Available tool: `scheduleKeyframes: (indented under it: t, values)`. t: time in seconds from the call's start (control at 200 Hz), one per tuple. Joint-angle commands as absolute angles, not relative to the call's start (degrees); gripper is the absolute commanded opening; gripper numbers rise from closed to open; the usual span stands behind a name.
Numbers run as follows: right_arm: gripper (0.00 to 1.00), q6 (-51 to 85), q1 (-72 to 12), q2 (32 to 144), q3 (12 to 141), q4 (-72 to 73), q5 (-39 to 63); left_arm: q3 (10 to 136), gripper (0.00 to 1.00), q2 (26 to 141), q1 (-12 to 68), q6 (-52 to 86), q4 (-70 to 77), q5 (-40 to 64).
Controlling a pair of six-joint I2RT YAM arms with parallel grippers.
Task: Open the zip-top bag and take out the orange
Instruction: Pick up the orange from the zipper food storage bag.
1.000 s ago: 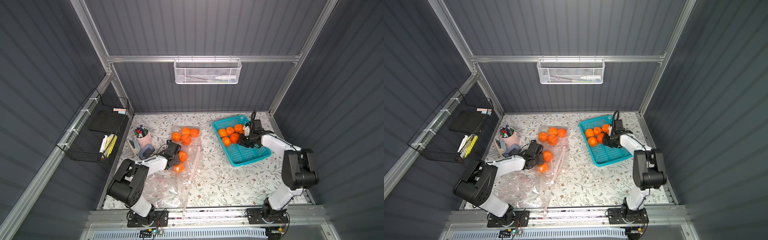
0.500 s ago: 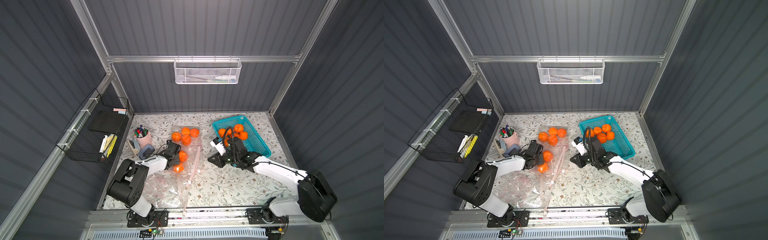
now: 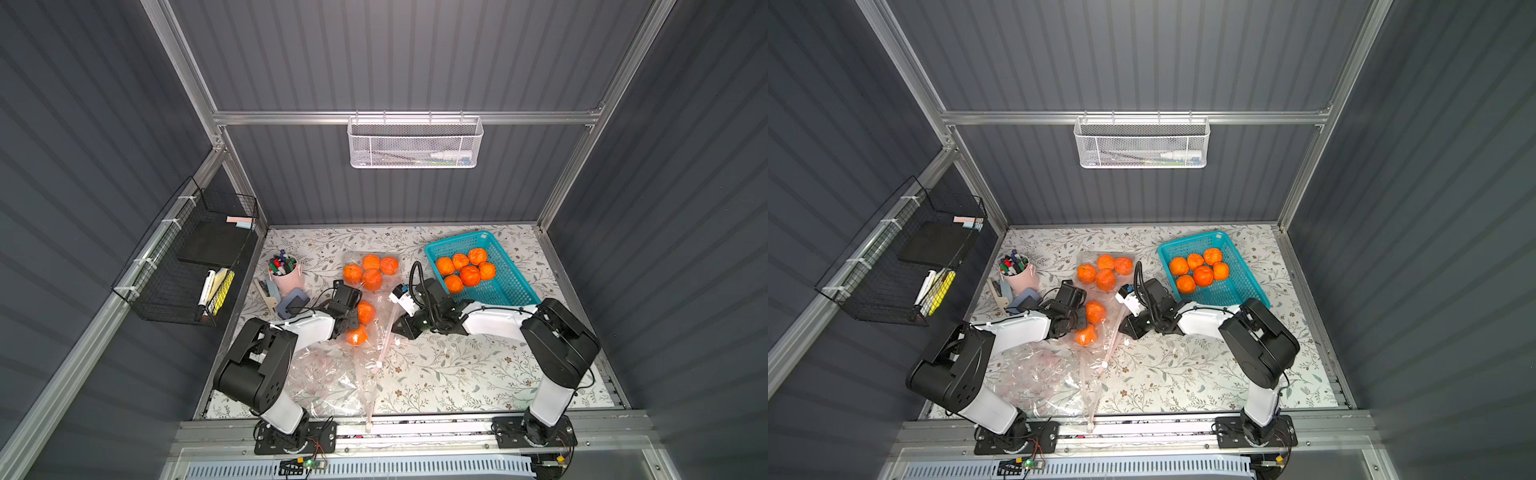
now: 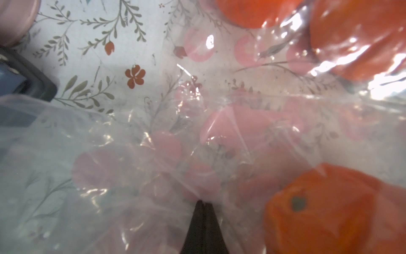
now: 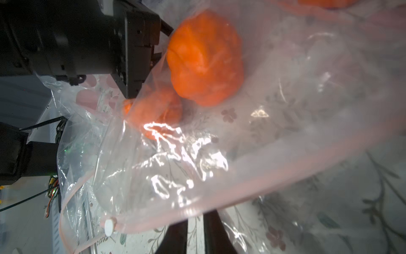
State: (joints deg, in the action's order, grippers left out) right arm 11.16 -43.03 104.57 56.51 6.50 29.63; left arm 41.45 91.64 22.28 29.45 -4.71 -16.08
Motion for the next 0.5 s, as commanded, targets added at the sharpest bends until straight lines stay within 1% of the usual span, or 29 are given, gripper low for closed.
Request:
scheduleKeyframes:
  t: [0.0, 0.075, 0.16, 0.25, 0.37, 0.495]
  values:
    - [0.2, 10.9, -43.4, 108.6, 59.6, 10.3, 32.6, 39.0, 0.0, 92.2, 22.1, 29.7, -10.6, -13.6]
    - [0.23, 10.8, -43.9, 110.6, 61.1, 11.7, 34.9, 39.1, 0.0, 92.4, 22.1, 29.7, -10.6, -13.6]
    - [0.33, 10.6, -44.8, 111.7, 61.5, 14.9, 36.5, 39.2, 0.0, 92.5, 22.1, 29.6, -10.6, -13.5]
    - [0.45, 9.8, -45.6, 113.9, 63.9, 14.7, 38.8, 39.3, 0.0, 92.8, 22.1, 29.6, -10.7, -13.5]
    - [0.56, 9.1, -47.1, 116.3, 65.5, 16.3, 39.6, 39.3, 0.0, 92.7, 22.1, 29.6, -10.7, -13.5]
    - [0.64, 8.8, -48.3, 118.3, 67.1, 18.3, 40.0, 39.5, 0.0, 93.0, 22.1, 29.7, -10.8, -13.6]
